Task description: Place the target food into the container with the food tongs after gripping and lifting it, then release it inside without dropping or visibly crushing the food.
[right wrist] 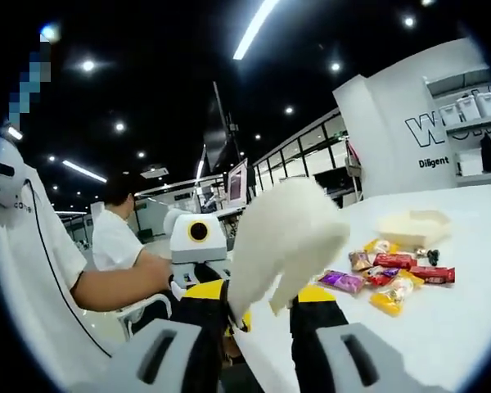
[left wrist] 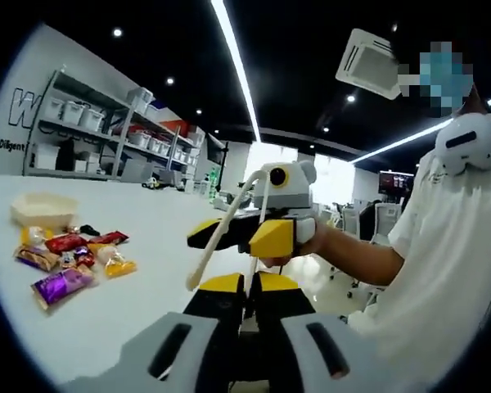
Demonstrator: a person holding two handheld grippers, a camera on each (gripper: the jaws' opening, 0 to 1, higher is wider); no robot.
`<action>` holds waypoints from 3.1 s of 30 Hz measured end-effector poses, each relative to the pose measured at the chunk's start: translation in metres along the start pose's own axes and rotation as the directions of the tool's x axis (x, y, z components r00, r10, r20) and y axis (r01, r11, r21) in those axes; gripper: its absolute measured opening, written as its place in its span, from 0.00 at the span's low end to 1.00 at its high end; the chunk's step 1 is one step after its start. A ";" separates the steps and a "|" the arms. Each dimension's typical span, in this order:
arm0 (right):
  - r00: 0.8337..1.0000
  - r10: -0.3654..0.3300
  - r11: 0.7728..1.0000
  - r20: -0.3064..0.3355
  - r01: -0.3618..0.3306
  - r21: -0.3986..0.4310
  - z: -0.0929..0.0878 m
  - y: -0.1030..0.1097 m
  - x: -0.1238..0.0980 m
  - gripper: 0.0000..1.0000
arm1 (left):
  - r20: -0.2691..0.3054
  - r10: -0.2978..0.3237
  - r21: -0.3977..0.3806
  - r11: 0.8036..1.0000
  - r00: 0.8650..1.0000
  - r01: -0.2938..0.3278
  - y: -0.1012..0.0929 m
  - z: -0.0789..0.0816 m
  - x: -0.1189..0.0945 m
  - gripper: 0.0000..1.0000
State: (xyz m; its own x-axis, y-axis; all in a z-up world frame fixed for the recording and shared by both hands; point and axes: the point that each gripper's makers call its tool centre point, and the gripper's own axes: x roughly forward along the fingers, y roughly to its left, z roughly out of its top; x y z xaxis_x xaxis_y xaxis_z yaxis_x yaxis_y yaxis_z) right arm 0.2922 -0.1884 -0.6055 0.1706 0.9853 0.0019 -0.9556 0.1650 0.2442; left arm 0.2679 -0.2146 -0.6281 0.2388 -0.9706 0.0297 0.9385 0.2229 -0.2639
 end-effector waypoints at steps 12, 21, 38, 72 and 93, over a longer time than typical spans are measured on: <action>0.994 0.112 0.993 0.019 -0.111 -0.045 0.007 0.024 0.002 0.28 | 0.050 -0.142 -0.069 0.987 0.989 0.145 -0.024 0.008 0.006 0.02; 0.993 0.118 0.992 -0.013 -0.118 -0.041 0.006 0.025 0.002 0.22 | 0.059 -0.109 -0.061 0.992 0.992 0.113 -0.019 0.010 0.009 0.03; 1.000 0.018 0.998 0.012 -0.018 0.061 0.012 0.003 -0.005 0.22 | 0.053 -0.055 -0.080 0.995 0.997 0.059 -0.008 0.010 0.010 0.08; 0.998 0.046 0.993 0.044 -0.050 0.103 0.021 0.005 -0.008 0.18 | 0.149 -0.047 -0.011 0.999 0.988 0.050 -0.006 0.029 0.014 0.04; 0.944 -0.329 0.942 -0.024 0.330 0.065 0.010 -0.073 -0.028 0.18 | -0.009 0.469 0.111 0.878 0.883 -0.466 0.085 -0.004 -0.032 0.00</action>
State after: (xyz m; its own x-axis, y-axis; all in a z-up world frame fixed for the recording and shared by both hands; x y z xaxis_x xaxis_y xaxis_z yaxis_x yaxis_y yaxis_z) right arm 0.3595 -0.2281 -0.6133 0.4697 0.8769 -0.1021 -0.8278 0.4777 0.2941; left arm 0.3395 -0.1651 -0.6554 0.6492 -0.7531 -0.1063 0.7403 0.6578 -0.1388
